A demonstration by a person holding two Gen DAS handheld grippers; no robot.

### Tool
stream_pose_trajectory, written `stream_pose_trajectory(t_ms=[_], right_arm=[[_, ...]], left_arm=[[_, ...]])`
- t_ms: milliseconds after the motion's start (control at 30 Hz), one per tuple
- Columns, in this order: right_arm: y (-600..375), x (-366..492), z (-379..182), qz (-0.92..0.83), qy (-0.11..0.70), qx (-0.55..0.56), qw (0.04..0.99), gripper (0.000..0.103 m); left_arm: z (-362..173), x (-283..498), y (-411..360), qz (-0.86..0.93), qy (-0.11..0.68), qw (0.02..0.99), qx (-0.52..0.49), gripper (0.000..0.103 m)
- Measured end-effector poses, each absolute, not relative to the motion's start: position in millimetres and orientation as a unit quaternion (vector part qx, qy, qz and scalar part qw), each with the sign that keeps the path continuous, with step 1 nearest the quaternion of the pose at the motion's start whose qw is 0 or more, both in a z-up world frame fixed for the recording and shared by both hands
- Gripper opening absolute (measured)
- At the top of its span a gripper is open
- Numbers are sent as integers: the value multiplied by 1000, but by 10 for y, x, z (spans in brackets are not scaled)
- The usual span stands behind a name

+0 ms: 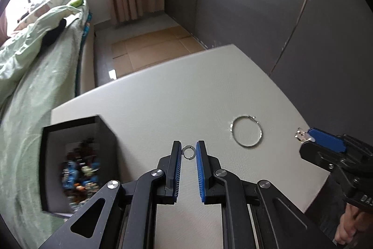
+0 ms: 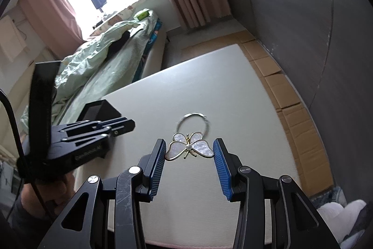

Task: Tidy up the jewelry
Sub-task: 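Carry ring and butterfly pendant to the box and open both tools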

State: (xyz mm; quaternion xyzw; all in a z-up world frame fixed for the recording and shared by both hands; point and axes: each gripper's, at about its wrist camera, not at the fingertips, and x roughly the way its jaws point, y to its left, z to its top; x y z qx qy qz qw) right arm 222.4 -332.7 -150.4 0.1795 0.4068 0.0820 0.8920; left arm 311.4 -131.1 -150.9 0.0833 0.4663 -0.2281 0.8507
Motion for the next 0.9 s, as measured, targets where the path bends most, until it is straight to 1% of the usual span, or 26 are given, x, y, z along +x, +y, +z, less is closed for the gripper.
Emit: stream_pose_trajectory(t_ms=[367,833,867,900], right_arm=[[-2889,2422,-1333,124,393,172,895,42],[-2308,2681,-1149,167,393,144,893,42],[-2264,2704,-1135,171,393,142,892,42],[-2219,2728,-1121,175,394,139,892,42]], left_arm=[[-1225,3215,-648,-182,456,870,47,13],[-1259,3317,13,-149,474,868,-22,14],[-1273,3332,61,-148,479,865,-29,14],[-1282,3344,98,-148,485,861,-36,19]])
